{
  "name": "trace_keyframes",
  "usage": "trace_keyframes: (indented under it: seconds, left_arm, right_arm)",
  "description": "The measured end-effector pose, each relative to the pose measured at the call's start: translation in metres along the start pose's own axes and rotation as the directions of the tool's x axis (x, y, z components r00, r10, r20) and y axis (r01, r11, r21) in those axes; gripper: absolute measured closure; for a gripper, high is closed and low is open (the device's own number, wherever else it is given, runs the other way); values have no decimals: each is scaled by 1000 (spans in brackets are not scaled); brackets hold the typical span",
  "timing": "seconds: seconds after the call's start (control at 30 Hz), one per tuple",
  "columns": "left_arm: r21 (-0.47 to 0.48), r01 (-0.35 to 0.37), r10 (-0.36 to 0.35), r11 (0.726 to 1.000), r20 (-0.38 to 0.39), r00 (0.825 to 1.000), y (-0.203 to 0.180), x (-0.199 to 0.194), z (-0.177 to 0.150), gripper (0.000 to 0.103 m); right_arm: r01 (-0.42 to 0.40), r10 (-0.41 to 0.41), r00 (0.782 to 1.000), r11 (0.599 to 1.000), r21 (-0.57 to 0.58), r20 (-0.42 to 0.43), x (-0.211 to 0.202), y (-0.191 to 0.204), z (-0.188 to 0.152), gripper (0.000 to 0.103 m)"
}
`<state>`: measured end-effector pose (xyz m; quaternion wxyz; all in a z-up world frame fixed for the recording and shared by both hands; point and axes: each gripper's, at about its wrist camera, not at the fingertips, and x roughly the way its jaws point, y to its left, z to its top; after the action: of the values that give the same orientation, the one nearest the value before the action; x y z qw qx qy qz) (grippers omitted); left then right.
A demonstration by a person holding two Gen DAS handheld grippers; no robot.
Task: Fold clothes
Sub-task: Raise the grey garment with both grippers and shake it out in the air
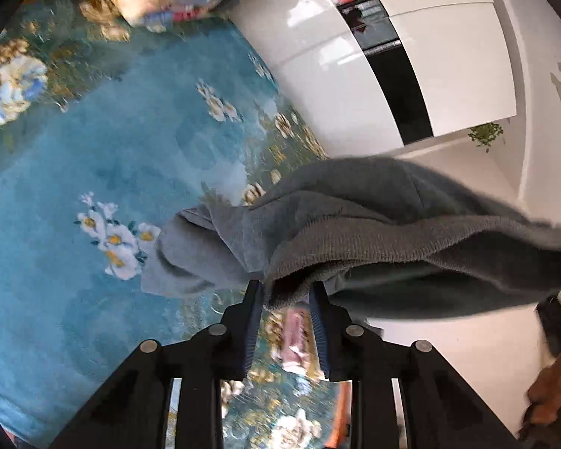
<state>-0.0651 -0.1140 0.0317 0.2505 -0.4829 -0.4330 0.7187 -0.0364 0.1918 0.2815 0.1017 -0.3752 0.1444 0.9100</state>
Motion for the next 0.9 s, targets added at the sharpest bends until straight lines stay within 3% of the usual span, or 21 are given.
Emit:
trace_keyframes:
  seconds: [0.03, 0.1, 0.2, 0.23, 0.37, 0.47, 0.57, 0.6, 0.73, 0.8, 0.9]
  left_arm:
    - [-22, 24, -25, 999, -15, 1000, 5, 0, 6, 70]
    - [-58, 71, -73, 996, -29, 997, 15, 0, 16, 57]
    - [-9, 6, -7, 1000, -71, 997, 16, 5, 19, 54]
    - [-12, 14, -15, 1000, -96, 995, 18, 10, 18, 54]
    - [-215, 132, -169, 968, -165, 972, 46, 23, 18, 41]
    - [-194, 126, -161, 973, -177, 971, 50, 19, 19, 41]
    - [-256, 164, -214, 953, -179, 960, 57, 18, 20, 40]
    - [-249, 156, -202, 956, -170, 965, 56, 16, 20, 40]
    - [-120, 100, -113, 988, -106, 988, 41, 8, 18, 40]
    - [46, 60, -58, 997, -43, 997, 23, -2, 14, 35]
    - [288, 0, -3, 958, 8, 1000, -2, -6, 1, 29]
  right_arm:
    - [9, -9, 1000, 1000, 11, 2, 0, 1, -1, 96]
    - [28, -28, 1000, 999, 33, 5, 0, 4, -4, 96]
    - [58, -58, 998, 996, 68, 0, 0, 5, -9, 96]
    - [65, -65, 998, 995, 76, -3, 0, 5, -11, 96]
    - [99, -98, 995, 990, 98, -14, -3, 7, -20, 96]
    - [120, -118, 993, 987, 111, -21, -6, 7, -26, 96]
    - [134, -131, 991, 982, 130, -29, -10, 3, -32, 96]
    - [132, -129, 991, 982, 136, -30, -12, 1, -34, 96]
    - [110, -107, 994, 985, 136, -32, -20, -4, -41, 96]
    - [96, -93, 995, 988, 122, -32, -24, -6, -43, 96]
    - [83, -80, 996, 992, 100, -33, -31, -9, -45, 96]
